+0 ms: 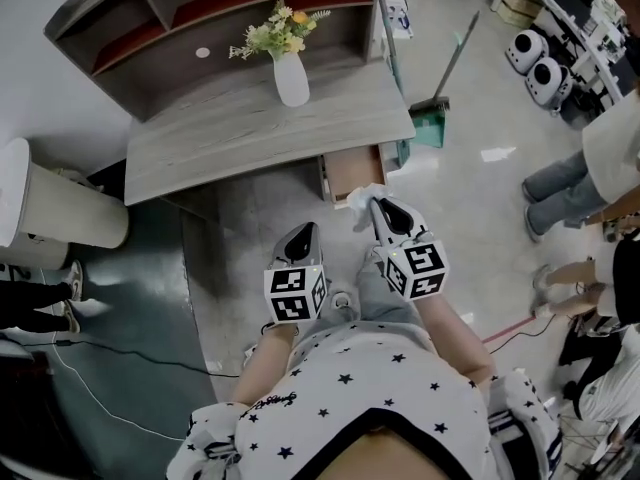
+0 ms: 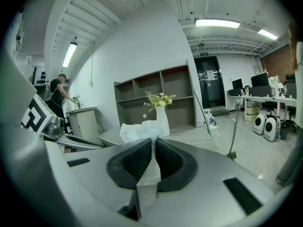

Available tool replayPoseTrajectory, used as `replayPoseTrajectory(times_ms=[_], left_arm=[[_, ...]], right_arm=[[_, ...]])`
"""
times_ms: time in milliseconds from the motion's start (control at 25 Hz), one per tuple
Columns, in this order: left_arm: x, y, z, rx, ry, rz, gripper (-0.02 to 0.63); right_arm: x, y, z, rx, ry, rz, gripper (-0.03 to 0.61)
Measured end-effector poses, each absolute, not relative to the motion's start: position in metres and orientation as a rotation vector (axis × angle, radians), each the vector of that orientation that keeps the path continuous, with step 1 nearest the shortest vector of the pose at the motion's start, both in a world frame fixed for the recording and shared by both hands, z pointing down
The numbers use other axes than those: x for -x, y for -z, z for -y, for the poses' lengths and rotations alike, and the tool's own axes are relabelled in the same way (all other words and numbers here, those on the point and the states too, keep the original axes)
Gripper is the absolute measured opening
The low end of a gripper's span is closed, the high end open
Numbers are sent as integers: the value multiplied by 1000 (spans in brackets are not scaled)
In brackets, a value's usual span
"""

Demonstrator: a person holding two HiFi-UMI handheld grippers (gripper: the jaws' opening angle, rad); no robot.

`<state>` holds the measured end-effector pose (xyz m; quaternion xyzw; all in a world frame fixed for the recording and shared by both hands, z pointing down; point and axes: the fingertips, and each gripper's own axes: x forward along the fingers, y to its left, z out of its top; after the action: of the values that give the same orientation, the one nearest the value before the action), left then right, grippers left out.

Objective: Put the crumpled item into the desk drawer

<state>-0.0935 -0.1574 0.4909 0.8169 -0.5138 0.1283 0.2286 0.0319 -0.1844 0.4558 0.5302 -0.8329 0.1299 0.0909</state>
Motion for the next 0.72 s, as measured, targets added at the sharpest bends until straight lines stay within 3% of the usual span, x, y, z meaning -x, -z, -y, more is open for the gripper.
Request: replayPoseTrajectory(times_ms=[720], left_arm=[[65, -535, 258, -2108, -370, 1453, 12]], right_arm=[[-56, -536, 307, -1407, -455, 2412, 17]])
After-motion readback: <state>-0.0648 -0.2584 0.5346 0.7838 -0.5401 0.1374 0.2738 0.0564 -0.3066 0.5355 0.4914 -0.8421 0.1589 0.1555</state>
